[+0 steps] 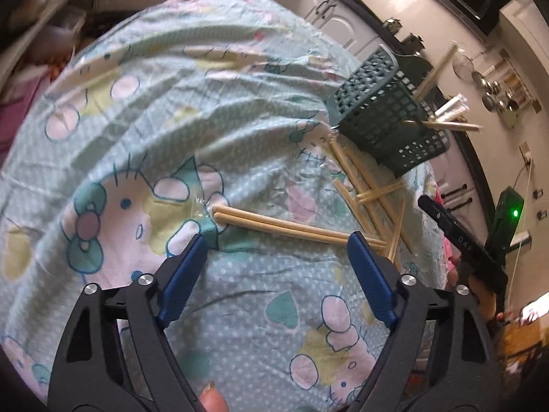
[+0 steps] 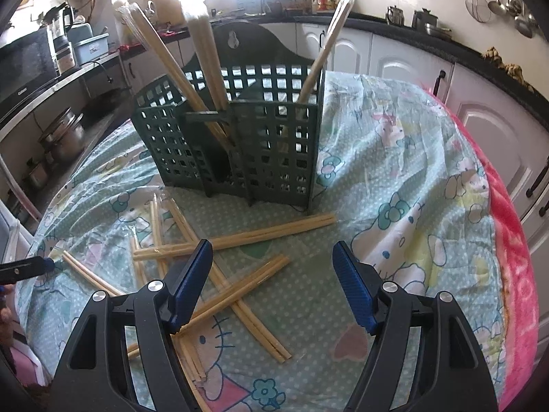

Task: Organize utensils
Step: 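Lower the left tool onto a chopstick and close it while the right tool grasps another, then lift the held chopsticks with both tools and carry them above the caddy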

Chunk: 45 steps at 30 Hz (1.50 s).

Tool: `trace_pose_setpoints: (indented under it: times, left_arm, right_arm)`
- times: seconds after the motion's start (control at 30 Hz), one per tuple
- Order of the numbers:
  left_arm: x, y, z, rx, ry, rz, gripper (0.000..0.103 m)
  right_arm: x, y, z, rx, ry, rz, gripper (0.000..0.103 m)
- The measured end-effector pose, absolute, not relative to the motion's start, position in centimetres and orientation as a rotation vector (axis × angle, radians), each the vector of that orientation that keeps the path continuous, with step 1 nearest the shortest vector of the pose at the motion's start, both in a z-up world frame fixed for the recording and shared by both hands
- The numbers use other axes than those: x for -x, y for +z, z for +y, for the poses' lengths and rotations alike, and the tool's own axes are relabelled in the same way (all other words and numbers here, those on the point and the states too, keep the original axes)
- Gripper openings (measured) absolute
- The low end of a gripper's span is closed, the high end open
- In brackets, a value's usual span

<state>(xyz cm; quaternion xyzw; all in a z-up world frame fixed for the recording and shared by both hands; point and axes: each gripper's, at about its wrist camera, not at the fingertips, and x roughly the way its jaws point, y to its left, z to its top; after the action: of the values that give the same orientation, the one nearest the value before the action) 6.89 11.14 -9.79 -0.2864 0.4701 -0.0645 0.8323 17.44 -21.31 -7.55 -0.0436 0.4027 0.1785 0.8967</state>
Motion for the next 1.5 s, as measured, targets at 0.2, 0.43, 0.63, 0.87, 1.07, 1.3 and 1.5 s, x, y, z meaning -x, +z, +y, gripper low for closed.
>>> trace_pose_setpoints:
  times: [0.2,0.43,0.63,0.87,1.07,1.3,1.5]
  left_arm:
    - [-8.2,-10.3,11.7,0.642,-0.101,0.979,0.067]
    - [-10.4,-10.5,12.1,0.618,-0.038,0.968,0.046]
    - [-11.9,-10.9,13.0,0.631,-0.002,0.968,0.03]
    - [-12.7,-11.2,13.9,0.641,0.013,0.959,0.013]
    - [-12.8,-10.7,14.7,0.688,-0.023,0.933,0.008]
    - [-11.8,-5.9,13.5,0.63,-0.11,0.824,0.005]
    - [-11.9,-1.3,11.3,0.568,-0.201,0.74,0.003]
  right_arm:
    - [-18.4,-8.9,-21.4,0.049,0.388,0.903,0.063]
    - [-19.8,-10.4,-21.9,-0.03,0.381,0.985,0.046]
    - [-21.3,-11.4,-22.8,-0.133,0.368,1.02,0.032]
    - [-22.2,-11.3,-23.7,-0.174,0.347,1.016,0.011]
    - [-21.7,-10.1,-24.5,-0.198,0.363,0.988,0.007]
    - [-19.5,-5.9,-24.0,-0.166,0.424,0.894,0.006]
    - [-17.4,-2.0,-22.9,-0.118,0.477,0.8,0.006]
